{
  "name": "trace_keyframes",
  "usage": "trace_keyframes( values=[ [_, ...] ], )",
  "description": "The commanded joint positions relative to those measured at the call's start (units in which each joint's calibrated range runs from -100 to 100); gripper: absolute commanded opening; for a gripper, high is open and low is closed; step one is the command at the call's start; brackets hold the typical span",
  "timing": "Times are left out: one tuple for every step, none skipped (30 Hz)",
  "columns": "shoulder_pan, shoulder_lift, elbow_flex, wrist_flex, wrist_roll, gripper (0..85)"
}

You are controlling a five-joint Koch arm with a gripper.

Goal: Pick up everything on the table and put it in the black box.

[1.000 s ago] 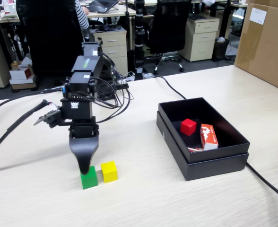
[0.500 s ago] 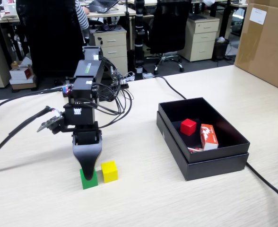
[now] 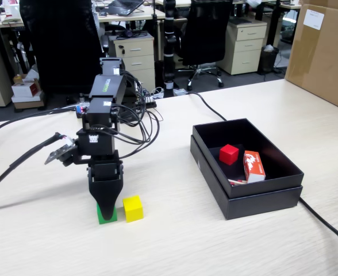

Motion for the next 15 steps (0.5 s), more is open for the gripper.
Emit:
trace_keyframes(
  values=[
    [-0.4,-1.6,7.2,1.8,-0.1,6.5],
    [-0.5,-1.6,8.6,1.8,0.0,0.9],
    [-0.5,-1.7,8.7,1.8,0.0,0.9],
    [-0.6,-2.0,9.0,1.8,0.0,0.9],
    [-0.6,-2.7,9.1,1.8,0.0,0.9],
    [-0.7,-3.9,9.0,1.4,0.0,0.9],
    [-0.8,-5.3,9.0,0.8,0.1,0.9],
    [-0.8,-5.9,8.9,0.6,0.1,0.9],
    [-0.8,-7.6,8.5,0.0,0.2,0.9],
    [-0.8,-9.5,7.5,-0.3,0.2,0.9],
    [-0.8,-12.5,5.7,-0.4,0.2,0.9],
    [-0.7,-15.8,3.7,-0.4,0.4,0.9],
    [-0.6,-18.3,2.4,-0.4,0.5,0.9],
    [0.2,-27.2,-2.1,-1.3,1.0,0.9],
    [0.7,-30.3,-3.4,-2.2,1.3,0.9]
  ],
)
